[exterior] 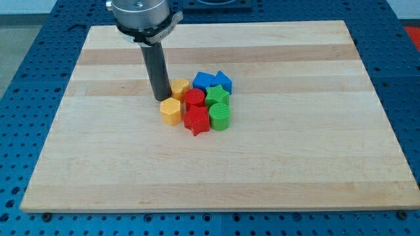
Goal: Nudge the red star up a bit
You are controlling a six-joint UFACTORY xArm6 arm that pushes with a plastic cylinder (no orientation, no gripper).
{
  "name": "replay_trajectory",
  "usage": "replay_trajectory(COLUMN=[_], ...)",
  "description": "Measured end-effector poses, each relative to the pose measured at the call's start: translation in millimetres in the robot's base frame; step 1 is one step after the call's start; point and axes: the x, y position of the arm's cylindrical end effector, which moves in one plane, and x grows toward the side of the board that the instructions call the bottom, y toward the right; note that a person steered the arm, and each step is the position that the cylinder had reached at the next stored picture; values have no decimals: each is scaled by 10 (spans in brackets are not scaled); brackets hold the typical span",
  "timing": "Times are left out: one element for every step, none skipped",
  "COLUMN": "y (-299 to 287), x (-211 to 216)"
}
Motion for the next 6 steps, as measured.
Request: replay_trajectory(y=[-48, -160, -160, -375, -427, -397], x=[-26, -194, -246, 196, 699, 986])
